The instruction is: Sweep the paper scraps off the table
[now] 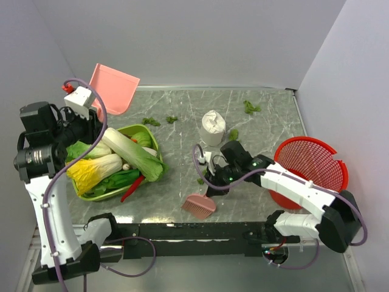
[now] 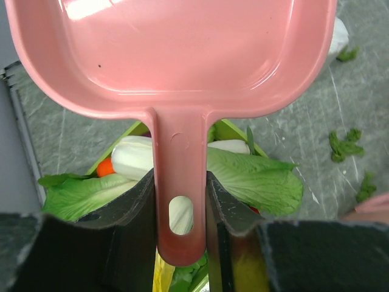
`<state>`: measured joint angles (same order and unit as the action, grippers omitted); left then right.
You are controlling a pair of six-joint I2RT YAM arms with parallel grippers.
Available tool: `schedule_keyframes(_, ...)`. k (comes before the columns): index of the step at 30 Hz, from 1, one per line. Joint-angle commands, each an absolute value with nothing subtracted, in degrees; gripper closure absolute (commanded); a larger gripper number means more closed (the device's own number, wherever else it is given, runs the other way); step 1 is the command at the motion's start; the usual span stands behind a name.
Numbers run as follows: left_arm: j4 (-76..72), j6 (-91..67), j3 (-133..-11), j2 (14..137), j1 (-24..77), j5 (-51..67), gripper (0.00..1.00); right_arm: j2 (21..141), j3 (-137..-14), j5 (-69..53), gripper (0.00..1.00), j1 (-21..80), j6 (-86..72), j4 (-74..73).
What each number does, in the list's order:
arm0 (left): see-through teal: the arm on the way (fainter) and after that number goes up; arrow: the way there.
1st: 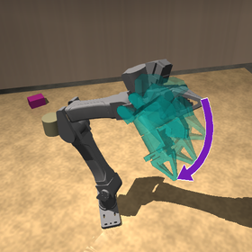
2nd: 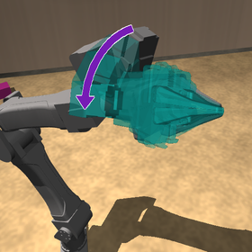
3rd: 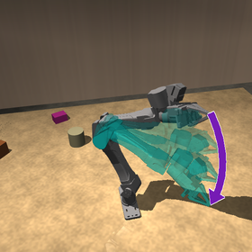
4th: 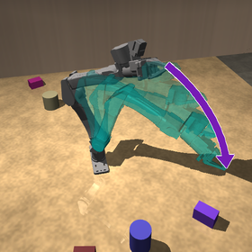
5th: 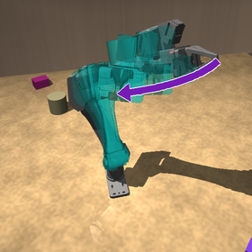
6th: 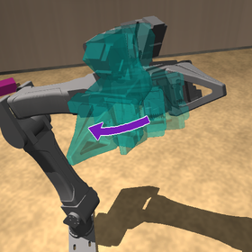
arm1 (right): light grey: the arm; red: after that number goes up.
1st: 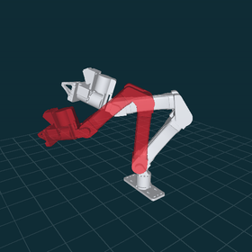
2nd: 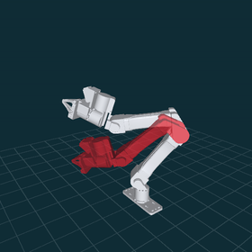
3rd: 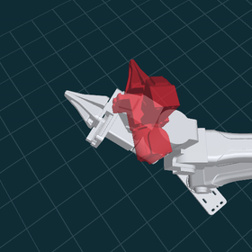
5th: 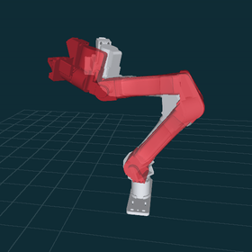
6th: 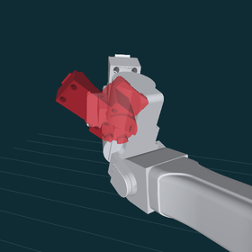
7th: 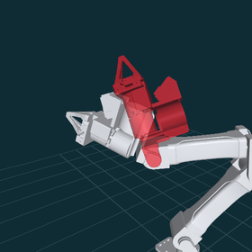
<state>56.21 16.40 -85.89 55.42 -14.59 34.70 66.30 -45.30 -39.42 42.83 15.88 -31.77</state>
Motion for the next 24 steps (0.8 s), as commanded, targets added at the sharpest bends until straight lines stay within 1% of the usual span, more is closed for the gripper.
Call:
schedule_keyframes(1, 59.94, 22.93, -91.31, 58.00, -10.73, 35.51, 0.99, 71.80, -51.23, -33.58, 1.00, 37.28, 10.99, -34.09)
schedule_keyframes(4, 60.73, 24.08, -93.51, 60.46, -5.55, 33.32, 0.99, 74.00, -53.78, -31.30, 1.00, 30.86, 8.70, -36.21)
schedule_keyframes(6, 60.91, 24.26, -93.95, 62.48, -0.38, 30.07, 0.99, 73.83, -55.10, -29.45, 1.00, 27.97, 8.44, -38.14)
schedule_keyframes(8, 60.82, 25.22, -93.61, 64.24, 4.11, 29.27, 0.99, 72.87, -55.98, -29.27, 1.00, 23.92, 9.49, -39.80)
schedule_keyframes(11, 60.56, 26.63, -92.55, 66.53, 10.43, 29.09, 0.99, 70.59, -58.53, -28.12, 1.00, 21.89, 13.78, -44.54)
schedule_keyframes(14, 61.08, 30.23, -91.24, 68.99, 15.27, 28.92, 0.99, 67.07, -61.51, -33.63, 1.00, 20.66, 16.95, -47.80)
schedule_keyframes(17, 61.69, 33.30, -90.36, 71.71, 18.79, 29.00, 0.99, 62.94, -65.28, -35.77, 1.00, 20.30, 18.28, -49.21)
schedule_keyframes(20, 63.80, 36.99, -89.56, 74.35, 20.82, 29.00, 0.99, 60.39, -68.19, -33.32, 1.00, 19.69, 18.28, -52.64)
schedule_keyframes(24, 67.32, 40.60, -86.84, 76.55, 22.58, 31.11, 0.99, 59.24, -69.87, -25.08, 1.00, 18.99, 16.27, -57.30)
